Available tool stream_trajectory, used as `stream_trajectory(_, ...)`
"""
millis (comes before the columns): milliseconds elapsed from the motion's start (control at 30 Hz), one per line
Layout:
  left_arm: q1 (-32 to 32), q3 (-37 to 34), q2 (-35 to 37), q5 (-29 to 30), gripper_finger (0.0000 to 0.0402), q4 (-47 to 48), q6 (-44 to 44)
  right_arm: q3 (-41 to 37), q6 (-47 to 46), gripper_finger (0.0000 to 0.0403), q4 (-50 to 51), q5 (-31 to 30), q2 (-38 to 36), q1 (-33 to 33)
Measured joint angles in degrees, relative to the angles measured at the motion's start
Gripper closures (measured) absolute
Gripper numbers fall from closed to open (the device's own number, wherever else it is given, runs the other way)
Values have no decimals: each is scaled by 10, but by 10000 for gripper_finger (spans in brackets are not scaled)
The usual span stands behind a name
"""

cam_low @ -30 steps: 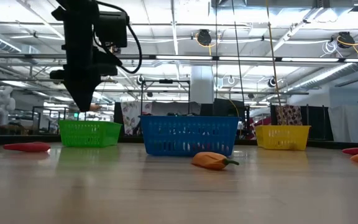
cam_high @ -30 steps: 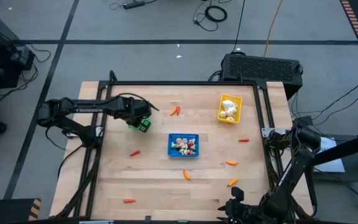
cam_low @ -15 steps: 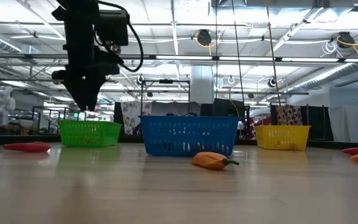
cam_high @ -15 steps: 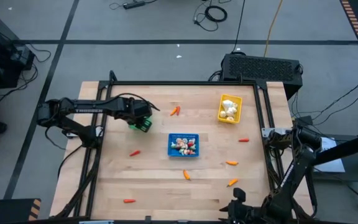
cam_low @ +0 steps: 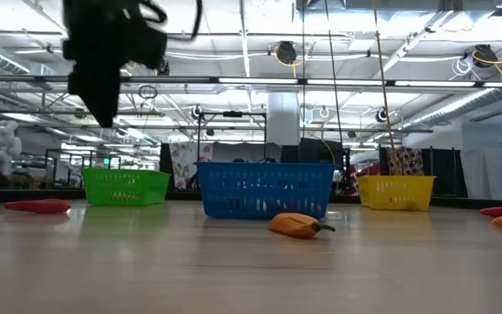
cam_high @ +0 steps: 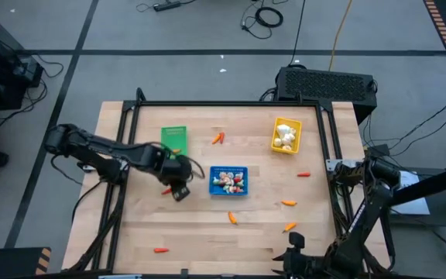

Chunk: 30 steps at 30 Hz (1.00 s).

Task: Sort produce into baskets
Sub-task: Put the orange chili pepper into the green bin

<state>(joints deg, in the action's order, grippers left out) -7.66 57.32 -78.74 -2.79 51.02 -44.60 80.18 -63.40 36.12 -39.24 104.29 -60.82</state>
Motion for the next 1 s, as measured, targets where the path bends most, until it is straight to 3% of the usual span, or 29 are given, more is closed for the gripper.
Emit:
stream_trajectory(333, -121, 5, 0, 75, 249, -109, -15, 0, 0, 268, 0, 1, 0, 12)
stream_trajectory(700, -178, 5, 0, 87, 249, -78, -29, 0, 30, 268, 0, 1, 0, 13)
stream_trajectory(1000, -284, 5, 0, 15, 249, -99, -66, 0, 20, 268, -1, 3, 0, 13)
